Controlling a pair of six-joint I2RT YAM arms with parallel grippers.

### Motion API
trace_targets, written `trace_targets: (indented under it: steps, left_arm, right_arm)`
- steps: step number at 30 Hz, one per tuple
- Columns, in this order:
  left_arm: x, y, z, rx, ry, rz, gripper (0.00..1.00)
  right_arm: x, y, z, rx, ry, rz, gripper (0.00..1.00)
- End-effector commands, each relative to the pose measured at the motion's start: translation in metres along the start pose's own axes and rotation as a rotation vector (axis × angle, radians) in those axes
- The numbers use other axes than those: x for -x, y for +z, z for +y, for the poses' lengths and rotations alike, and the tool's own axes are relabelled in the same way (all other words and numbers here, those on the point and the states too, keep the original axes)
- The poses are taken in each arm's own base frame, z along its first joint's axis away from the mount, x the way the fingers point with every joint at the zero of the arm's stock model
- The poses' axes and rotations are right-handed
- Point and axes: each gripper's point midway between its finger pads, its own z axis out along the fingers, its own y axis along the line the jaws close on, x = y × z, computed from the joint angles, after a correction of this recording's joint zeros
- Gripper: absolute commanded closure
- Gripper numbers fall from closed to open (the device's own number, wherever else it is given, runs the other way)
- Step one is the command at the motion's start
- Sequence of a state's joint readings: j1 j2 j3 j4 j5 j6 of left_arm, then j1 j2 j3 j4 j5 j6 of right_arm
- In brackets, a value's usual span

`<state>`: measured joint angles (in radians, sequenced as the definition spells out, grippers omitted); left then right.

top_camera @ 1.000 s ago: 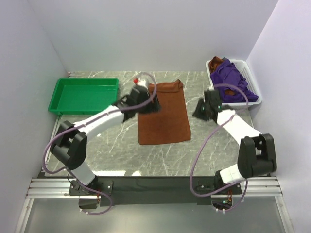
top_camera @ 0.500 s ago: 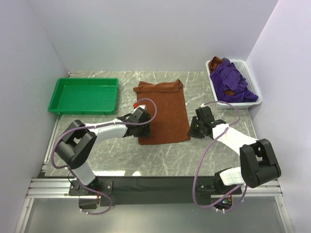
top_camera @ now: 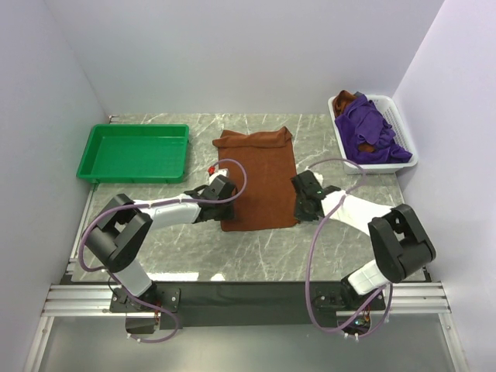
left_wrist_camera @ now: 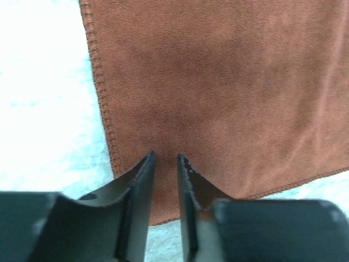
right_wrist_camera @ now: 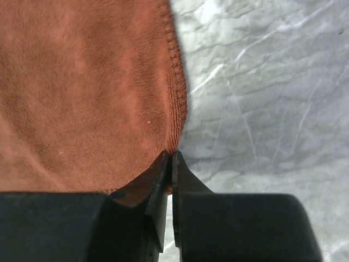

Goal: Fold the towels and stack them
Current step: Flatten out the crumpled towel

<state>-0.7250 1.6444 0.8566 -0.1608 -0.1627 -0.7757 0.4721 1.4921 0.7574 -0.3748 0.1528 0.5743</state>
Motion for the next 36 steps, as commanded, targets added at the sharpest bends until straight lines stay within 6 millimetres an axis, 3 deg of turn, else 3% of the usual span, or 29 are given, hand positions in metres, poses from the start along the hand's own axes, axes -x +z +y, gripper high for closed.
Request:
trace_targets:
  steps: [1, 5, 6, 8, 9, 12, 13, 16, 20, 22, 29, 34, 36]
  left_arm:
    - [-0.028, 0.000, 0.024, 0.076, 0.019, 0.082, 0.72]
    - [-0.029, 0.000, 0.025, 0.079, 0.023, 0.085, 0.75]
    - [-0.029, -0.001, 0.025, 0.078, 0.021, 0.084, 0.76]
    - [-0.030, 0.000, 0.026, 0.079, 0.023, 0.088, 0.77]
    - [-0.031, 0.000, 0.025, 0.075, 0.024, 0.091, 0.77]
    - [-0.033, 0.000, 0.024, 0.067, 0.025, 0.099, 0.77]
    - [-0.034, 0.000, 0.024, 0.067, 0.025, 0.099, 0.77]
    - [-0.033, -0.002, 0.024, 0.063, 0.026, 0.094, 0.77]
    - [-0.030, -0.004, 0.022, 0.057, 0.026, 0.084, 0.78]
    - [-0.029, -0.004, 0.021, 0.053, 0.025, 0.083, 0.79]
    - [-0.029, -0.005, 0.022, 0.056, 0.029, 0.084, 0.83]
    - [-0.029, -0.006, 0.022, 0.057, 0.028, 0.087, 0.85]
    - [-0.030, -0.006, 0.023, 0.062, 0.028, 0.088, 0.85]
  right_arm:
    - [0.015, -0.019, -0.006, -0.148, -0.099, -0.040, 0.92]
    - [0.019, -0.036, -0.003, -0.265, -0.216, -0.054, 0.80]
    - [0.018, -0.039, 0.011, -0.234, -0.250, -0.049, 0.71]
    - [0.012, -0.042, 0.032, -0.118, -0.256, -0.017, 0.65]
    - [0.008, -0.047, 0.055, 0.022, -0.238, -0.008, 0.56]
    - [0.012, -0.063, 0.084, 0.239, -0.191, -0.047, 0.47]
    - [0.015, -0.065, 0.084, 0.287, -0.153, -0.038, 0.47]
    - [0.024, -0.065, 0.063, 0.289, -0.006, -0.097, 0.54]
    - [0.041, -0.054, 0.016, 0.235, 0.218, -0.166, 0.64]
    - [0.040, -0.047, 0.007, 0.245, 0.255, -0.186, 0.75]
    - [0.022, -0.021, -0.003, 0.304, 0.369, -0.114, 0.82]
    - [0.020, -0.011, -0.004, 0.330, 0.402, -0.115, 0.83]
    - [0.016, -0.008, -0.006, 0.324, 0.399, -0.103, 0.88]
